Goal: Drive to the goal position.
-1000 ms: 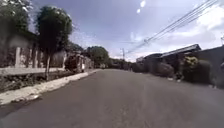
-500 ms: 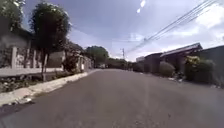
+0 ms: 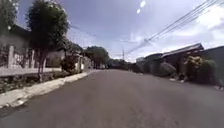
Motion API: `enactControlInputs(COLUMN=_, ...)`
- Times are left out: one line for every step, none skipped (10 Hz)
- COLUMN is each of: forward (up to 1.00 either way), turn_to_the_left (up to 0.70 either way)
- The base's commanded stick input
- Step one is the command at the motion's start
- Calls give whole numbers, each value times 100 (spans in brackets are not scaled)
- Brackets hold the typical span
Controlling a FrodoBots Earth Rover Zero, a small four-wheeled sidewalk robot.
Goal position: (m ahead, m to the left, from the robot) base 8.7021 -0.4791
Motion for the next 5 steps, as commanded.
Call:
enactControlInputs(forward=45, turn_to_the_left=0)
enactControlInputs(forward=45, turn_to_the_left=0)
enactControlInputs(forward=45, turn_to_the_left=0)
enactControlInputs(forward=45, turn_to_the_left=0)
enactControlInputs(forward=45, turn_to_the_left=0)
